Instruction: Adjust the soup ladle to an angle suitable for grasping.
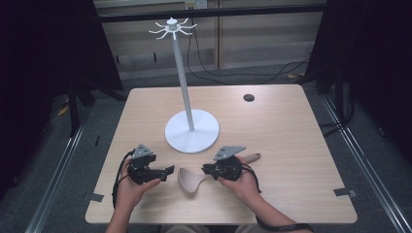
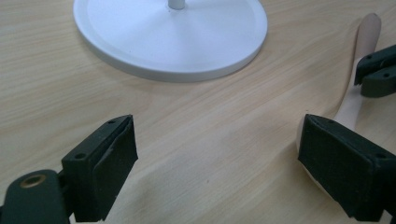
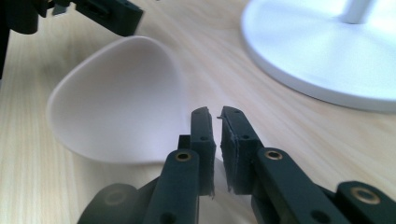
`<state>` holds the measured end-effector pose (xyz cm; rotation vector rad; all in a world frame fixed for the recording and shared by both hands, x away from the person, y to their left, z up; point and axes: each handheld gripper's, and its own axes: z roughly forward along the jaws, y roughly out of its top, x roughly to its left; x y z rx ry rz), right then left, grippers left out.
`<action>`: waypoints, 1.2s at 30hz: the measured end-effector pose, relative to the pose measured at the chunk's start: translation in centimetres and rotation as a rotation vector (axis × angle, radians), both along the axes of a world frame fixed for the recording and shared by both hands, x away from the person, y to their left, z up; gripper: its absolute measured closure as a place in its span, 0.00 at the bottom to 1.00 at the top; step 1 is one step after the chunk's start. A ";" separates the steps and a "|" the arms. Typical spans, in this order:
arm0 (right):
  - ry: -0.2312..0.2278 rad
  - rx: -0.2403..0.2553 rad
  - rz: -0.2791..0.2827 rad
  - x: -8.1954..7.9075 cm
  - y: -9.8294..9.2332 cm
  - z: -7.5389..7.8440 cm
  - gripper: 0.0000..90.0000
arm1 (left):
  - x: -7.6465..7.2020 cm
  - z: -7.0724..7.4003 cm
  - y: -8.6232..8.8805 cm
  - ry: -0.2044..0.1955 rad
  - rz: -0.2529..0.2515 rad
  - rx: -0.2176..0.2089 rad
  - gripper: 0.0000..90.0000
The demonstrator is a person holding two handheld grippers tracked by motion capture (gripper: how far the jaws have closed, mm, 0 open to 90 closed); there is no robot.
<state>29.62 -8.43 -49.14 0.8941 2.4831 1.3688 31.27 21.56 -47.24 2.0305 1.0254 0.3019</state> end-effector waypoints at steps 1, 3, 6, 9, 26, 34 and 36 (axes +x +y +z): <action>-0.007 0.001 -0.010 -0.1 -0.7 0.1 0.90 | 0.1 0.0 -0.2 0.002 -0.006 0.001 0.13; -0.005 -0.002 -0.027 -0.2 -1.5 0.2 0.90 | 0.1 0.1 -0.3 0.002 -0.011 0.000 0.13; -0.006 -0.002 -0.065 -0.5 -3.6 0.3 0.87 | 0.3 0.3 -0.8 -0.003 -0.020 0.006 0.13; -0.005 -0.003 -0.112 -0.9 -5.8 0.4 0.82 | 0.6 0.5 -1.3 -0.004 -0.036 0.007 0.13; -0.001 -0.004 -0.278 -2.7 -12.1 0.5 0.41 | 2.2 2.7 -3.2 -0.013 -0.129 0.041 0.13; 0.002 -0.017 -0.315 -2.9 -13.2 0.7 0.28 | 2.6 2.9 -5.1 0.007 -0.184 0.050 0.13; 0.002 -0.020 -0.321 -2.9 -13.5 0.7 0.26 | 2.7 3.1 -5.9 0.012 -0.211 0.063 0.13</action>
